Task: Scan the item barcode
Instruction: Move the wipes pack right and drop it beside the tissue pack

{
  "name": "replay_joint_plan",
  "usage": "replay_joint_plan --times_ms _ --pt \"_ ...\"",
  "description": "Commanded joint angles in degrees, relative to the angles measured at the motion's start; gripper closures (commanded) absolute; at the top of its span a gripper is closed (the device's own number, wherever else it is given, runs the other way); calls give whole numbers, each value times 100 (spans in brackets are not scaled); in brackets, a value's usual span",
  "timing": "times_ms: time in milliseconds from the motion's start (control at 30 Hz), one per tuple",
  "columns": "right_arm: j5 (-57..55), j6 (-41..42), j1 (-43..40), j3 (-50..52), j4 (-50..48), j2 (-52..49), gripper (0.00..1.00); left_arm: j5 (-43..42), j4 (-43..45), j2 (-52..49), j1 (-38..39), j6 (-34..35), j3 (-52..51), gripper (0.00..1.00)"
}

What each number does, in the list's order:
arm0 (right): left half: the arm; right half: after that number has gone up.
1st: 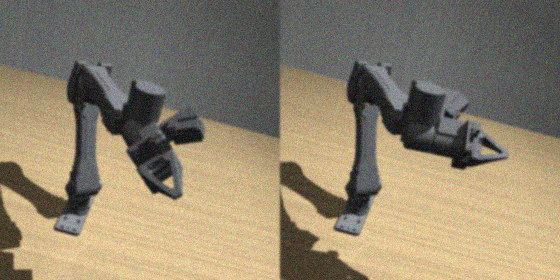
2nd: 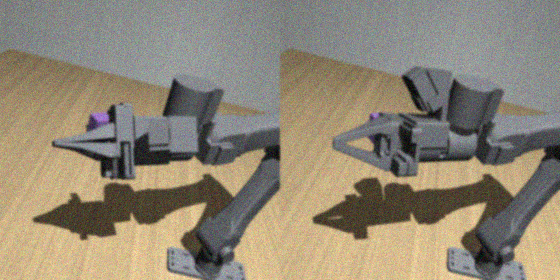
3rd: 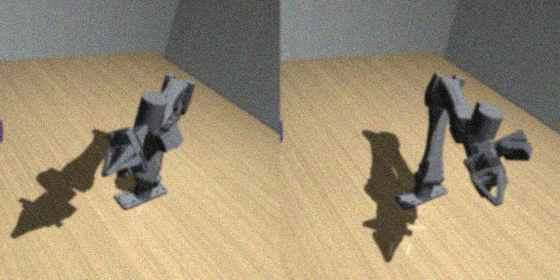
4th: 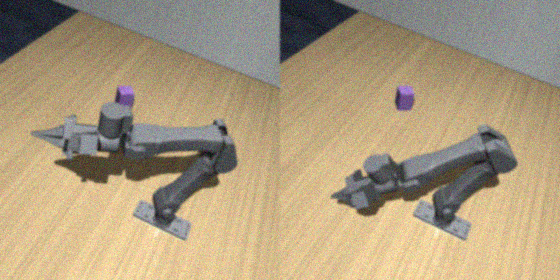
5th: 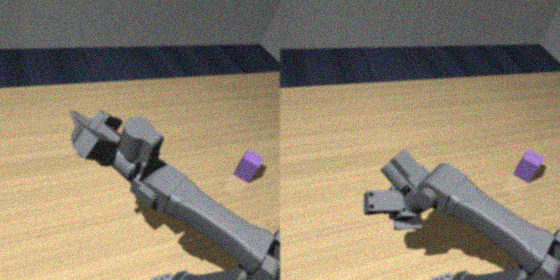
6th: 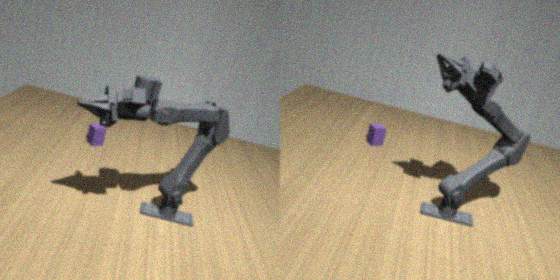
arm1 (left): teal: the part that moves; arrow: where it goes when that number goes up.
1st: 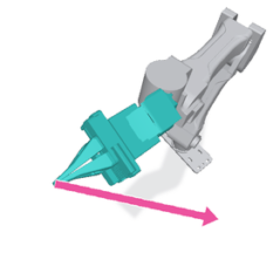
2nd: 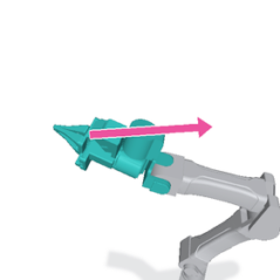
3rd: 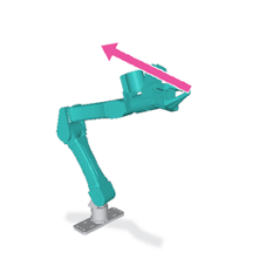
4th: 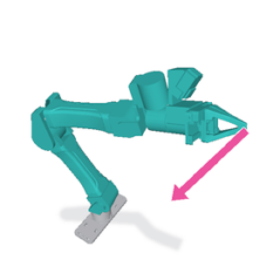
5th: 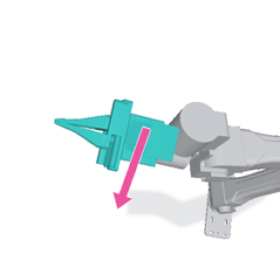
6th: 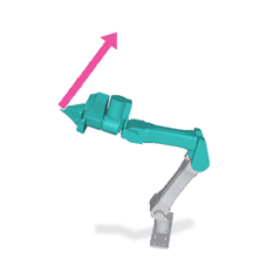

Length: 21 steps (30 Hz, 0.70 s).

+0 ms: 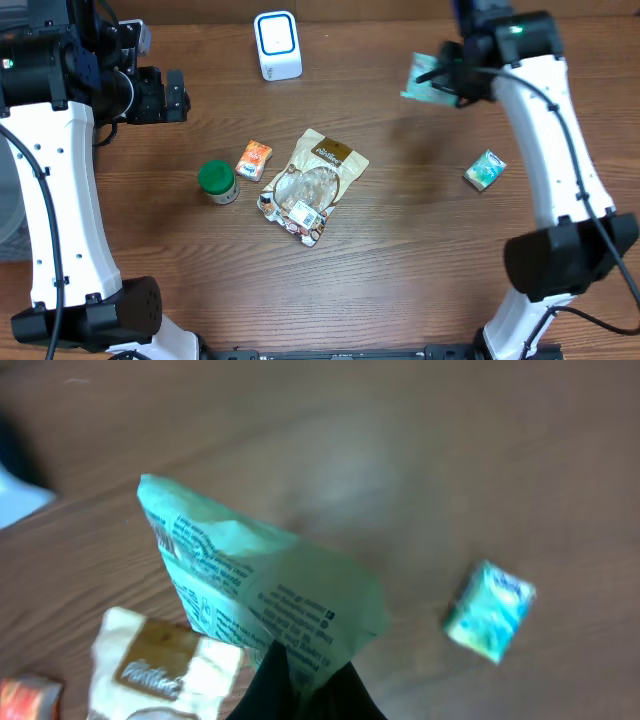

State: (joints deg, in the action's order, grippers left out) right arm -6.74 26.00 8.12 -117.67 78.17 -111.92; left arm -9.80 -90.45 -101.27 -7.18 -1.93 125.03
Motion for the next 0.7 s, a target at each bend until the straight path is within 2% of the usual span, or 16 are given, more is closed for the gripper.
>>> replay_joint_plan --times_ms 0,300,367,433,533,667 --pt "542 474 -457 748 -205 35 96 13 11 2 -2 -107 26 0" --pt "535 568 -1224 2872 -1845 35 96 13 11 2 -2 -107 26 0" --pt "535 560 -1311 3209 -2247 35 88 13 11 2 -2 -109 26 1" --pt "522 551 -1370 3440 -2490 35 70 13 11 2 -2 -109 24 0" --pt "396 553 -1399 3565 -2494 35 56 13 11 2 -2 -107 26 0" --pt "280 455 -1399 3453 -2229 44 52 13 11 2 -2 -109 26 1"
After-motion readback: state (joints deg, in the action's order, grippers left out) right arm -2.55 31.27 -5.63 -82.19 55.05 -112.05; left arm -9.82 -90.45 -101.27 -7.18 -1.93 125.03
